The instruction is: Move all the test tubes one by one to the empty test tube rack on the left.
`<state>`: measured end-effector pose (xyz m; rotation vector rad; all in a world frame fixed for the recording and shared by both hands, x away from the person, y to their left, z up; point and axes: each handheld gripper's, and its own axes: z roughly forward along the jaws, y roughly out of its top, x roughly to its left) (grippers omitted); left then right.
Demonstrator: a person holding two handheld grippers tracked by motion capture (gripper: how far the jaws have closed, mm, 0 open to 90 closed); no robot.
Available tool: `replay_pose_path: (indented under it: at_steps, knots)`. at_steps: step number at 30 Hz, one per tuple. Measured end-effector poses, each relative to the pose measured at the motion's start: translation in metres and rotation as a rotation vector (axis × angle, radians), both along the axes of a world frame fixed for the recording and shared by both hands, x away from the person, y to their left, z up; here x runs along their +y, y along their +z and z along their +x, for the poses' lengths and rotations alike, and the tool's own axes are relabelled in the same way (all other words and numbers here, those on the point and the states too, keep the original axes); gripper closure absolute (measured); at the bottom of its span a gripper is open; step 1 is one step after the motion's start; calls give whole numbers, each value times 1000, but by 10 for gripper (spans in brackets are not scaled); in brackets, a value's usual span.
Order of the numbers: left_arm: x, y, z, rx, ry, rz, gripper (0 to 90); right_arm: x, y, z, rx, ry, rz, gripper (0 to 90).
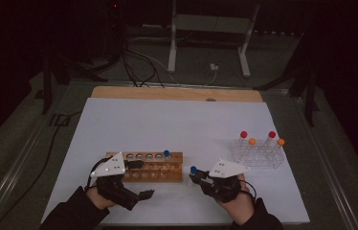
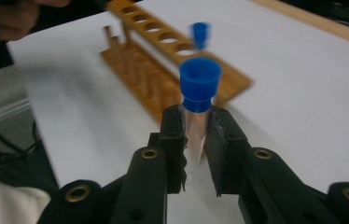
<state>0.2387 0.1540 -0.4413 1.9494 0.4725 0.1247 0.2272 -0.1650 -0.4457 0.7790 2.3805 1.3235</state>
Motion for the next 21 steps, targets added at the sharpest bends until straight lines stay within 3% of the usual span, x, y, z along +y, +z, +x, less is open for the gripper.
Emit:
replay_pose_path:
  at_steps: [11, 21]
  knots:
    - [-22, 5, 0, -8, -46, -29, 86, 30, -8, -8, 28, 95, -23, 766]
    - [-38, 4, -1, -31, -55, -39, 266, 38, -7, -9, 30, 117, -23, 766]
